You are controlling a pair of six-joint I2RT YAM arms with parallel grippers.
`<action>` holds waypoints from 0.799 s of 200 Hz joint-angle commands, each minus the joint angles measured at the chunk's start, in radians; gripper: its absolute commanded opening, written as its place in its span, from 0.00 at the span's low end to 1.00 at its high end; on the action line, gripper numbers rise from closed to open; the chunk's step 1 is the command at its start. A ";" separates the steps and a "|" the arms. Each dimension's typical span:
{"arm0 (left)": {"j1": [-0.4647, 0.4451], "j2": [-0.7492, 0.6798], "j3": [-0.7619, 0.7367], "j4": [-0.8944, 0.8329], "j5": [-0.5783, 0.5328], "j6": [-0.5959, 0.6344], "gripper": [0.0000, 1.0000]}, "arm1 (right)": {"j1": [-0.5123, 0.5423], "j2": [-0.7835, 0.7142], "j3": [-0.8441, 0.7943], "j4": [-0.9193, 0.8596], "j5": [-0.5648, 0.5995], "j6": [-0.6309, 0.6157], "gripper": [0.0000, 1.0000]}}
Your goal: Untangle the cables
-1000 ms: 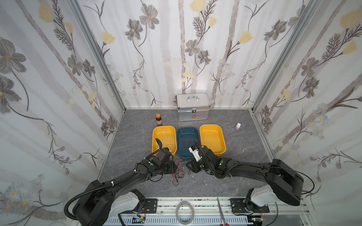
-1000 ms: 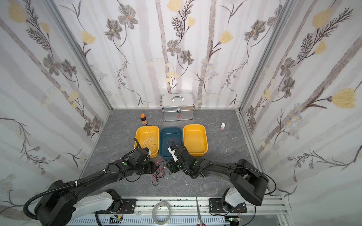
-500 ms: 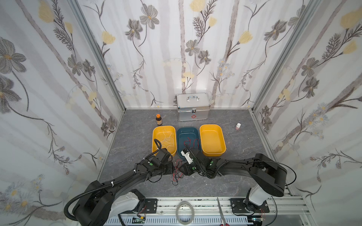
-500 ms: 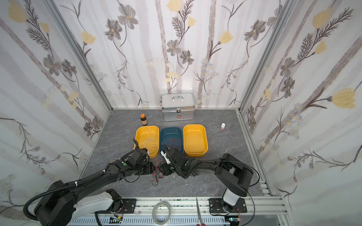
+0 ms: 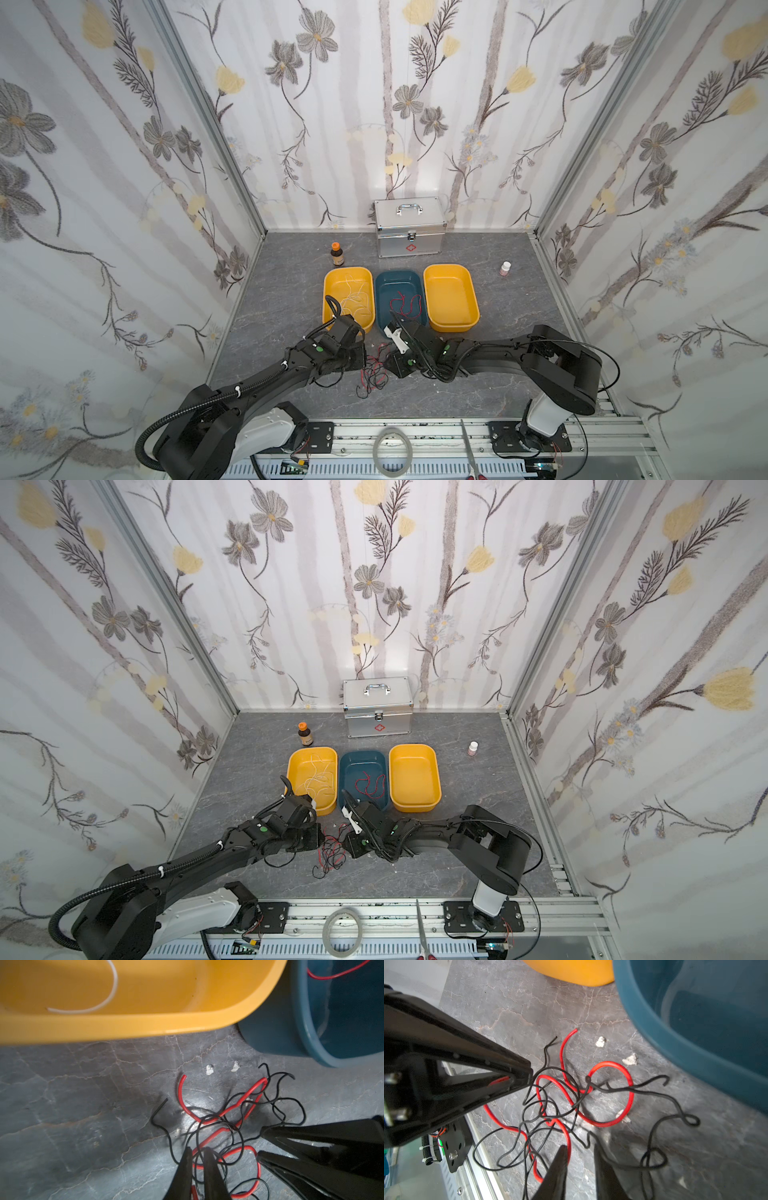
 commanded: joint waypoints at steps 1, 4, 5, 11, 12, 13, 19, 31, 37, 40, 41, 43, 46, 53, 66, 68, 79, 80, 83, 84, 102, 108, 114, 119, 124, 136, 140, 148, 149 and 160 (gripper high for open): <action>0.002 -0.002 0.003 0.019 0.006 -0.008 0.08 | 0.001 0.004 -0.001 0.020 0.007 0.006 0.18; 0.003 -0.002 0.003 0.019 0.006 -0.007 0.07 | 0.001 0.003 -0.002 0.017 0.006 0.006 0.17; 0.004 -0.002 0.003 0.019 0.006 -0.007 0.07 | 0.001 0.002 -0.002 0.017 0.006 0.007 0.17; 0.004 -0.004 0.004 0.019 0.007 -0.007 0.06 | 0.001 0.000 -0.005 0.018 0.007 0.008 0.15; 0.004 -0.004 0.004 0.019 0.006 -0.008 0.05 | 0.001 -0.001 -0.005 0.017 0.007 0.008 0.15; 0.004 -0.004 0.003 0.019 0.006 -0.007 0.05 | 0.001 -0.002 -0.006 0.018 0.008 0.008 0.15; 0.004 -0.005 0.004 0.018 0.006 -0.008 0.04 | 0.001 -0.006 -0.010 0.018 0.011 0.009 0.15; 0.004 -0.009 0.005 0.018 0.006 -0.009 0.01 | 0.001 -0.015 -0.016 0.013 0.020 0.010 0.12; 0.006 -0.012 0.004 0.018 0.005 -0.009 0.00 | 0.001 -0.020 -0.018 0.010 0.027 0.010 0.11; 0.006 -0.014 0.005 0.018 0.004 -0.009 0.00 | 0.001 -0.023 -0.018 0.008 0.031 0.011 0.10; 0.006 -0.014 0.005 0.018 0.003 -0.009 0.00 | 0.001 -0.023 -0.018 0.008 0.033 0.011 0.10; 0.006 -0.015 0.004 0.018 0.003 -0.009 0.00 | 0.001 -0.024 -0.017 0.006 0.035 0.012 0.10; 0.006 -0.017 0.005 0.018 0.003 -0.010 0.00 | 0.001 -0.026 -0.018 0.005 0.038 0.013 0.10; 0.006 -0.020 0.007 0.018 0.001 -0.010 0.00 | 0.001 -0.030 -0.041 0.002 0.045 0.014 0.09; 0.007 -0.028 0.006 0.018 0.000 -0.010 0.00 | -0.001 -0.039 -0.059 -0.004 0.058 0.015 0.09; 0.007 -0.030 0.006 0.018 0.000 -0.010 0.00 | -0.001 -0.040 -0.061 -0.005 0.059 0.016 0.09; 0.009 -0.037 0.007 0.012 -0.002 -0.010 0.00 | -0.001 -0.050 -0.070 -0.013 0.066 0.019 0.08; 0.009 -0.036 0.007 0.013 -0.003 -0.010 0.00 | 0.000 -0.050 -0.072 -0.012 0.066 0.019 0.08; 0.009 -0.039 0.007 0.011 -0.005 -0.010 0.00 | 0.000 -0.053 -0.074 -0.014 0.068 0.019 0.08; 0.009 -0.040 0.006 0.011 -0.005 -0.010 0.00 | 0.000 -0.054 -0.075 -0.014 0.068 0.018 0.08; 0.010 -0.051 0.006 0.004 -0.013 -0.011 0.00 | -0.002 -0.077 -0.098 -0.014 0.082 0.022 0.08; 0.011 -0.055 0.003 0.002 -0.018 -0.013 0.00 | -0.003 -0.082 -0.107 -0.016 0.086 0.024 0.07; 0.012 -0.060 0.003 -0.001 -0.022 -0.013 0.00 | -0.005 -0.089 -0.115 -0.018 0.091 0.026 0.07; 0.012 -0.064 0.003 -0.004 -0.023 -0.014 0.00 | -0.006 -0.094 -0.121 -0.021 0.094 0.027 0.07; 0.013 -0.069 0.002 -0.006 -0.026 -0.015 0.00 | -0.007 -0.099 -0.129 -0.024 0.098 0.027 0.07; 0.015 -0.080 0.003 -0.013 -0.035 -0.015 0.00 | -0.010 -0.115 -0.148 -0.028 0.108 0.033 0.06; 0.015 -0.083 0.003 -0.016 -0.038 -0.015 0.00 | -0.014 -0.120 -0.156 -0.029 0.112 0.034 0.06; 0.017 -0.091 0.002 -0.021 -0.042 -0.015 0.00 | -0.019 -0.132 -0.171 -0.032 0.120 0.038 0.06; 0.017 -0.092 0.002 -0.022 -0.042 -0.015 0.00 | -0.020 -0.135 -0.174 -0.032 0.121 0.038 0.06; 0.020 -0.100 0.004 -0.029 -0.045 -0.015 0.00 | -0.031 -0.154 -0.196 -0.034 0.130 0.043 0.06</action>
